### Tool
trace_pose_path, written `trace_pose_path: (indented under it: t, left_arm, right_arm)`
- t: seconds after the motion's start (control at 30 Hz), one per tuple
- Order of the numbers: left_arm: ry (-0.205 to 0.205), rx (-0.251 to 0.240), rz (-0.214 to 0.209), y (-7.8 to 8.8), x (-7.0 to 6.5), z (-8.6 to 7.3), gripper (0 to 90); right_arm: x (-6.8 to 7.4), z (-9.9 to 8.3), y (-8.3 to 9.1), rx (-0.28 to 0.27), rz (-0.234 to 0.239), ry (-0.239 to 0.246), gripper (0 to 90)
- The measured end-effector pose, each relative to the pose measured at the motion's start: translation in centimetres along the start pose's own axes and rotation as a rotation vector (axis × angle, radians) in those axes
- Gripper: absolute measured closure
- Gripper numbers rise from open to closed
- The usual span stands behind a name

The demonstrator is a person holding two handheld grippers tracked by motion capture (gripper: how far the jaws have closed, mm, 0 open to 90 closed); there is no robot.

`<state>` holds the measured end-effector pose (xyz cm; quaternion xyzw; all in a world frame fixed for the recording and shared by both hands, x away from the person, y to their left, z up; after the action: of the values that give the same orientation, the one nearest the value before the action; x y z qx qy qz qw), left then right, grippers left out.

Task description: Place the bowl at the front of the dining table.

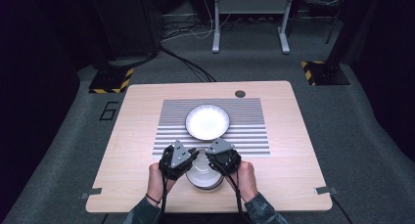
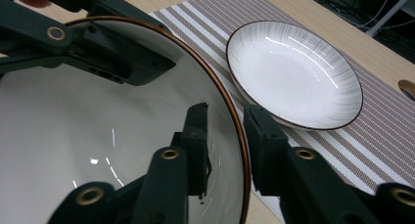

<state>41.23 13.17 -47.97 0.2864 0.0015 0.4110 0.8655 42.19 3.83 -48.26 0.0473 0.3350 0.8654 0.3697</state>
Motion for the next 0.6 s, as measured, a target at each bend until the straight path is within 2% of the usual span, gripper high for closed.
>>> trace_pose_path:
  t: [0.07,0.23,0.37,0.6]
  left_arm:
    - [0.001,-0.003,0.001,0.0,0.0,0.0,80.9]
    - [0.006,-0.013,-0.002,0.2,0.2,0.2,81.2]
    - [0.021,-0.029,-0.008,0.4,0.4,0.4,81.1]
    - [0.017,-0.05,0.0,1.0,0.9,1.1,81.0]
  right_arm:
    - [-0.1,-0.1,-0.1,0.001,-0.005,-0.006,77.2]
    - [-0.1,0.0,0.3,-0.005,-0.006,0.0,79.5]
    - [-0.1,0.5,0.8,-0.034,-0.007,0.003,79.9]
    - [-0.1,1.5,1.4,-0.073,-0.012,0.019,80.4]
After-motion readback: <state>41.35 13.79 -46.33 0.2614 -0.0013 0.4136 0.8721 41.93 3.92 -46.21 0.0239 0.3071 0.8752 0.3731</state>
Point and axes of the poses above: each handheld gripper's, and its own axes: y roughly backward along the jaws, z roughly out of its top, x roughly to its left, the point moved 9 cm from there along -y, roughly forward along the jaws, and after that the axes turned 3 degrees about z, right-handed, at the moved point
